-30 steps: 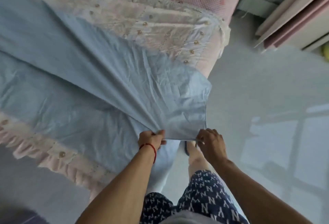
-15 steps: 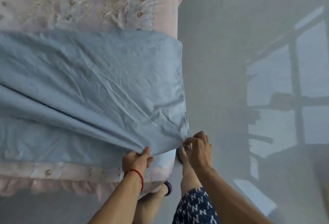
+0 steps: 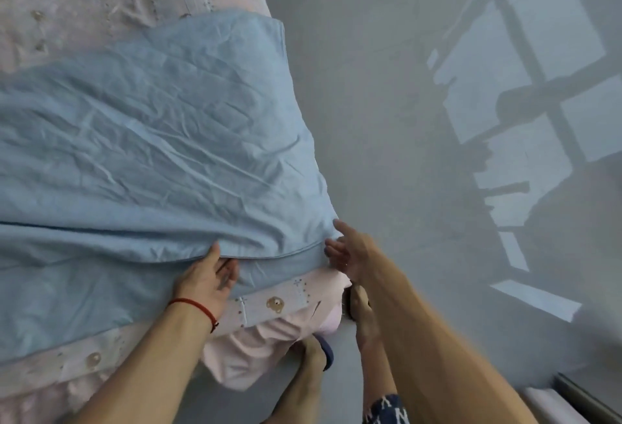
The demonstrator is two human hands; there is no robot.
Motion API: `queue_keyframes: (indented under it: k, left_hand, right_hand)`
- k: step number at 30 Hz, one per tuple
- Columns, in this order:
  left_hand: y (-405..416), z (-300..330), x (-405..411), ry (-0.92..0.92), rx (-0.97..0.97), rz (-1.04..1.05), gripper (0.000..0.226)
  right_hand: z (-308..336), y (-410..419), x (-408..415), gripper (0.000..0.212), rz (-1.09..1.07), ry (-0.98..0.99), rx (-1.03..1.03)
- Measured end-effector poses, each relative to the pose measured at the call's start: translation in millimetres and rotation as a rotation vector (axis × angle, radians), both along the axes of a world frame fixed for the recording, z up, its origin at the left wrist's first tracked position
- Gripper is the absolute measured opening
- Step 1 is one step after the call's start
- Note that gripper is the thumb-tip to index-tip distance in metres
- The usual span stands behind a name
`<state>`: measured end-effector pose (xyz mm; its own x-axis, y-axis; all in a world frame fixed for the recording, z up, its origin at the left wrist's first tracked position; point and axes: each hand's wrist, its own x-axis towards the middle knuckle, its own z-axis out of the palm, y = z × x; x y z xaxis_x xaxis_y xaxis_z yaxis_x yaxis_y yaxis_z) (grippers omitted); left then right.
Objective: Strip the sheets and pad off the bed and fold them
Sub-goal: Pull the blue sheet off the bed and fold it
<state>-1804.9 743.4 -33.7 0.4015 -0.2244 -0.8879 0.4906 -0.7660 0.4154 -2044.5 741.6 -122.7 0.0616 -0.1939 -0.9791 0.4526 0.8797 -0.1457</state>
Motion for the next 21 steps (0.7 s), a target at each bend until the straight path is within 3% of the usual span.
queue_keyframes:
  k: [2, 4, 10, 13, 16, 19, 21]
  left_hand:
    - [3.6, -1.1, 3.4, -0.023, -0.012, -0.039, 0.011]
    - [7.5, -2.2, 0.0, -0.047, -0.053, -0.040, 0.008]
    - [40.2, 16.6, -27.5, -0.093, -0.035, -0.112, 0.012]
    - [53.0, 4.9, -43.4, -0.173, 0.015, -0.114, 0.015]
    - [55.3, -10.4, -48.5, -0.260, 0.055, -0.078, 0.016]
    - [56.3, -13.1, -51.6, -0.333, 0.002, -0.044, 0.017]
    - [62.3, -11.1, -56.0, -0.392, -0.044, -0.063, 0.019]
  right_hand:
    - [-1.8, -7.4, -0.8, 0.032, -0.117, -0.015, -0.011]
    - [-1.9, -20.2, -9.6, 0.024, -0.103, 0.037, -0.061]
    - [8.2, -14.3, -56.3, 0.032, -0.035, 0.205, -0.107]
    - [-5.0, 1.7, -64.8, 0.030, -0.027, 0.188, -0.066]
    - [-18.3, 7.1, -54.0, 0.012, -0.012, 0.162, -0.062]
    - [-28.4, 8.2, -42.8, 0.027, 0.016, 0.101, -0.026]
    - [-33.0, 10.7, -38.1, 0.025, 0.015, 0.081, 0.004]
